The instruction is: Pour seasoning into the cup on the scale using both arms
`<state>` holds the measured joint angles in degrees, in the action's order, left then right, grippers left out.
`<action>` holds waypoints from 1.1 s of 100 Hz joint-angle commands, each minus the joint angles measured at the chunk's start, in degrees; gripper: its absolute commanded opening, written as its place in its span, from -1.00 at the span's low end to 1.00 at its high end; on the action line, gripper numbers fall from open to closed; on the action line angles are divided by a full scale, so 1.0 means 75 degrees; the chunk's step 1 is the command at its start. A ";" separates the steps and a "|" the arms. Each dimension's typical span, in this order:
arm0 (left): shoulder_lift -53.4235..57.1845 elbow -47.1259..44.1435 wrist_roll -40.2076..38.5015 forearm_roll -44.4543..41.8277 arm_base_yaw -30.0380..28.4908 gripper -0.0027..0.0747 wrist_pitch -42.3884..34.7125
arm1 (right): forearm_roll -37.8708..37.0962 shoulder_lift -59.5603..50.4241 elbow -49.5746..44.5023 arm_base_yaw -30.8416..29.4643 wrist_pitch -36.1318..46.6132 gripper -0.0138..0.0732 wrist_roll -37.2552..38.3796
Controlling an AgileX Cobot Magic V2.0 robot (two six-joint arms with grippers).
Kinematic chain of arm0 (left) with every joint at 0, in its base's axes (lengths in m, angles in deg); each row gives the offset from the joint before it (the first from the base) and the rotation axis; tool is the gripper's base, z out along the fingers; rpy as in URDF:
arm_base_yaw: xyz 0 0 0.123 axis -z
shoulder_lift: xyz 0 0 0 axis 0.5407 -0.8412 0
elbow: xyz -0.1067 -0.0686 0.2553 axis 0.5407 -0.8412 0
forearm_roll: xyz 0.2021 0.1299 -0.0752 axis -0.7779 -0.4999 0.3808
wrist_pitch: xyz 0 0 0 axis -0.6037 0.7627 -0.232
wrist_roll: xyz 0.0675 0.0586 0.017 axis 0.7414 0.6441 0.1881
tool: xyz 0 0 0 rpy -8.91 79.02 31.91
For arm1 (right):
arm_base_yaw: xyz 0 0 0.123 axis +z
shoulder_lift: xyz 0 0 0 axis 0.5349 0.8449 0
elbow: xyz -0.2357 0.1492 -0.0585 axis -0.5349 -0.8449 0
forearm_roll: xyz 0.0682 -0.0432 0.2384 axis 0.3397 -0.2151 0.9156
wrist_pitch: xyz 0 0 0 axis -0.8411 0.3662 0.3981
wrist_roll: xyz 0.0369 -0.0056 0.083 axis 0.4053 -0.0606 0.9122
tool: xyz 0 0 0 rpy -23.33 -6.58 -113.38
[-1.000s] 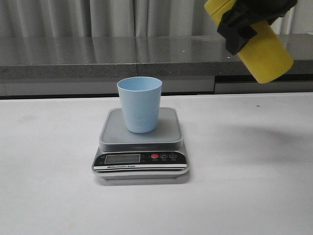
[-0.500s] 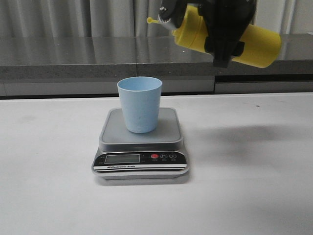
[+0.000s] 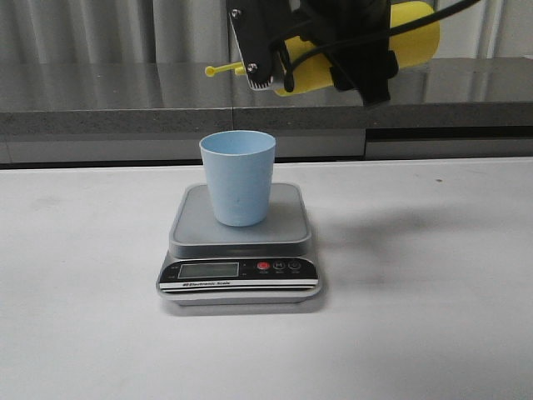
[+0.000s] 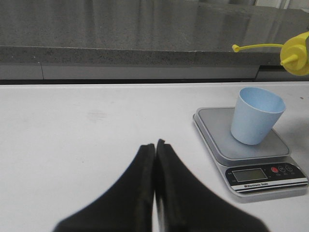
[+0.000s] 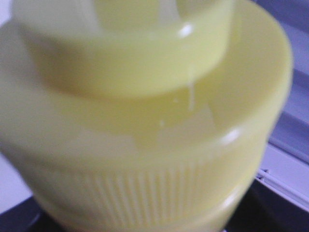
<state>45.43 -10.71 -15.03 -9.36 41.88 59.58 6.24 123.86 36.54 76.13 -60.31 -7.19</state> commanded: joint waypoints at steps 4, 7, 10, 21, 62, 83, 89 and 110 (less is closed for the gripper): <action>-0.0078 0.0203 -0.0077 0.0037 -0.0006 -0.98 -0.0634 | -0.0669 -0.0309 0.0246 0.0000 -0.0367 -0.09 -0.0703; -0.0078 0.0203 -0.0077 0.0037 -0.0006 -0.98 -0.0634 | -0.0678 -0.0299 0.0246 0.0000 -0.0367 -0.09 -0.0818; -0.0078 0.0203 -0.0077 0.0037 -0.0006 -0.98 -0.0634 | -0.0708 -0.0290 0.0246 0.0000 -0.0373 -0.09 -0.0890; -0.0078 0.0203 -0.0077 0.0037 -0.0006 -0.98 -0.0634 | -0.0900 -0.0206 0.0246 0.0023 -0.0396 -0.09 -0.0982; -0.0078 0.0203 -0.0077 0.0037 -0.0006 -0.98 -0.0634 | -0.2667 0.0256 0.0246 0.0261 -0.0983 -0.10 -0.1000; -0.0078 0.0203 -0.0077 0.0037 -0.0006 -0.98 -0.0634 | -0.2697 0.0349 0.0246 0.0306 -0.0957 -0.10 -0.0985; -0.0078 0.0203 -0.0077 0.0037 -0.0006 -0.98 -0.0634 | -0.2625 0.0349 0.0246 0.0306 -0.0957 -0.10 -0.0846; -0.0078 0.0203 -0.0077 0.0037 -0.0006 -0.98 -0.0634 | -0.2240 0.0299 0.0246 0.0306 -0.0785 -0.10 0.0549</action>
<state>45.43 -10.71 -15.03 -9.36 41.88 59.58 -8.44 129.32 36.56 78.31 -64.62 -7.58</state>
